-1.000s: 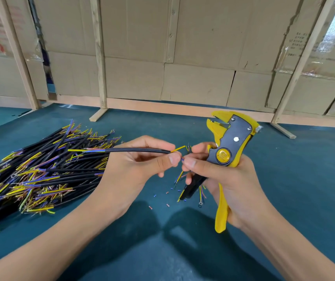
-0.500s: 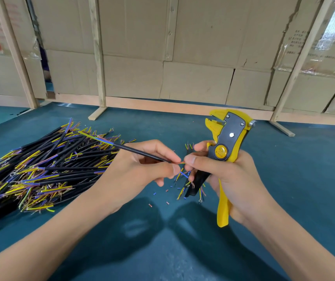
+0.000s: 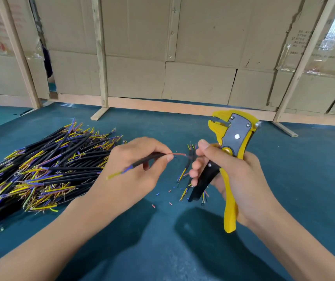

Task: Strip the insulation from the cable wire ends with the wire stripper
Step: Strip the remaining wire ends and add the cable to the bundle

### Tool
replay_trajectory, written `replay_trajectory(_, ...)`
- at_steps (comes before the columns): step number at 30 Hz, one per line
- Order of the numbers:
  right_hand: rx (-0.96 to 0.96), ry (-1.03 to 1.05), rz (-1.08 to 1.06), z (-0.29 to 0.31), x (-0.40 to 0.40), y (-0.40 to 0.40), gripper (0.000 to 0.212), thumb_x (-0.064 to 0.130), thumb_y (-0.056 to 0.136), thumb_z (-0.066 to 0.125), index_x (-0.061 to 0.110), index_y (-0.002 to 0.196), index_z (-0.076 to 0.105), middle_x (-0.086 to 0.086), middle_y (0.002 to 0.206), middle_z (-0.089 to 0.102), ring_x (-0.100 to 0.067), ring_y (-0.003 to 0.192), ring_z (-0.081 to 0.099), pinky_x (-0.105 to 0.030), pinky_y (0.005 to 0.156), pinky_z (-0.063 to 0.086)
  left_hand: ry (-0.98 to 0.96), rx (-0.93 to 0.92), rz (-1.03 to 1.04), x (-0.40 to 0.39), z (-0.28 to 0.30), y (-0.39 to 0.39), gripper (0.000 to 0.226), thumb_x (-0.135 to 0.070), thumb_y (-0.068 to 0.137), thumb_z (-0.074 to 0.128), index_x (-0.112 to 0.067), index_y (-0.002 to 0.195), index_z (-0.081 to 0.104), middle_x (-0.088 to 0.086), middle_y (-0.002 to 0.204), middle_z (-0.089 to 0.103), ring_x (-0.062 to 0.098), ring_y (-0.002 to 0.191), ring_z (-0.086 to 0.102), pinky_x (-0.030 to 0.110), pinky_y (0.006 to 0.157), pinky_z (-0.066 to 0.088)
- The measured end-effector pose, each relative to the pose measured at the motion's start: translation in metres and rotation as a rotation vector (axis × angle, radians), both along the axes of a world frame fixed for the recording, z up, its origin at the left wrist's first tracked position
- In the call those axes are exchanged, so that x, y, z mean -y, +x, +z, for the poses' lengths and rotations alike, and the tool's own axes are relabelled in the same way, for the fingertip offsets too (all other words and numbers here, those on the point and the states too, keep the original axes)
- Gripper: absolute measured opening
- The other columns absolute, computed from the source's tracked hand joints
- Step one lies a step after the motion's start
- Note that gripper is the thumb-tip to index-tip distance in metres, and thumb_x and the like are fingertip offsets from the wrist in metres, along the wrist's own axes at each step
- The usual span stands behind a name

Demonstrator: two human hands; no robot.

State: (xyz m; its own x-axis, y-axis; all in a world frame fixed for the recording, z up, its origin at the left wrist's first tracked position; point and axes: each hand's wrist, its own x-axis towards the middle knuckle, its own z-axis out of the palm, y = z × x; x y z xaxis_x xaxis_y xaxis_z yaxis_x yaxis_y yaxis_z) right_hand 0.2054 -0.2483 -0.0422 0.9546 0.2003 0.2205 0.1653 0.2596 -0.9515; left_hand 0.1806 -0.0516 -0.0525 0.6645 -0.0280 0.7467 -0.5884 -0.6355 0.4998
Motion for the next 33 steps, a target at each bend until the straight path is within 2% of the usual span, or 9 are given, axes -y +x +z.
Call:
replay_trajectory(5,-0.254,0.066,0.380,0.007,-0.005,-0.002,0.058,0.058,0.082,0.071,0.000,0.088,0.069,-0.020,0.067,0.063,-0.040,0.068,0.072,-0.046,0.061,0.060,0.098,0.267,0.111,-0.009,0.002,0.004,0.003,-0.003,0.090,0.073,-0.004,0.092,0.075,0.004,0.083,0.068,0.026,0.076,0.062,0.026,0.076,0.047)
replay_trajectory(9,-0.360,-0.172,0.403,0.009,-0.028,0.003,0.067,0.069,0.077,0.032,0.005,0.087,0.051,-0.016,0.044,0.056,-0.025,0.036,0.060,-0.024,0.041,0.050,0.129,0.357,0.140,-0.016,0.006,0.004,0.007,-0.005,0.093,0.070,-0.002,0.096,0.075,0.005,0.088,0.069,0.025,0.081,0.062,0.025,0.081,0.047)
replay_trajectory(13,-0.433,-0.082,0.649,-0.008,-0.014,-0.005,0.036,0.041,0.083,0.082,0.016,0.096,0.061,-0.011,0.078,0.060,-0.027,0.065,0.057,-0.050,0.071,0.055,0.127,0.367,0.145,-0.022,0.002,0.010,0.007,-0.006,0.093,0.071,-0.003,0.098,0.074,-0.001,0.090,0.067,0.021,0.082,0.061,0.020,0.083,0.044)
replay_trajectory(15,-0.448,-0.056,0.712,-0.019,-0.005,-0.005,0.025,0.029,0.082,0.086,0.020,0.096,0.067,-0.013,0.097,0.067,-0.027,0.075,0.061,-0.052,0.075,0.054,0.131,0.353,0.141,-0.026,-0.002,0.014,0.006,-0.007,0.094,0.070,-0.004,0.098,0.074,-0.006,0.089,0.064,0.020,0.081,0.060,0.020,0.082,0.043)
replay_trajectory(18,-0.530,0.033,0.674,-0.029,-0.009,0.000,0.036,0.042,0.083,0.085,0.022,0.110,0.072,-0.018,0.116,0.072,-0.043,0.100,0.070,-0.061,0.084,0.054,0.135,0.317,0.112,-0.034,-0.009,0.020,0.006,-0.008,0.094,0.070,-0.006,0.099,0.073,-0.006,0.091,0.065,0.019,0.083,0.059,0.024,0.081,0.045)
replay_trajectory(20,-0.536,0.069,0.667,-0.029,-0.011,0.002,0.052,0.055,0.081,0.082,0.037,0.127,0.066,-0.015,0.107,0.074,-0.052,0.107,0.066,-0.068,0.085,0.052,0.149,0.298,0.110,-0.039,-0.013,0.024,0.007,-0.009,0.094,0.070,-0.007,0.100,0.073,-0.004,0.091,0.065,0.018,0.084,0.059,0.024,0.081,0.045)
replay_trajectory(24,-0.480,-0.080,0.360,-0.008,-0.029,0.007,0.046,0.052,0.099,0.053,0.036,0.143,0.055,-0.012,0.074,0.063,-0.033,0.067,0.068,-0.044,0.069,0.061,0.137,0.292,0.113,-0.041,-0.016,0.027,0.007,-0.009,0.094,0.070,-0.008,0.101,0.073,-0.008,0.090,0.063,0.017,0.085,0.059,0.021,0.082,0.043)
replay_trajectory(28,-0.462,0.082,0.540,-0.003,-0.017,-0.008,0.038,0.033,0.090,0.077,0.011,0.118,0.065,-0.018,0.080,0.059,-0.035,0.065,0.060,-0.058,0.067,0.055,0.090,0.308,0.089,-0.038,-0.013,0.025,0.008,-0.010,0.094,0.070,-0.010,0.102,0.073,-0.010,0.093,0.064,0.016,0.087,0.061,0.022,0.082,0.044)
replay_trajectory(33,-0.313,-0.011,0.650,-0.007,-0.006,-0.011,0.016,0.015,0.092,0.061,0.001,0.099,0.064,-0.026,0.090,0.064,-0.036,0.070,0.063,-0.060,0.072,0.054,0.024,0.333,0.067,-0.031,-0.007,0.019,0.008,-0.014,0.096,0.070,-0.010,0.102,0.074,-0.017,0.096,0.063,0.014,0.084,0.063,0.021,0.079,0.044)
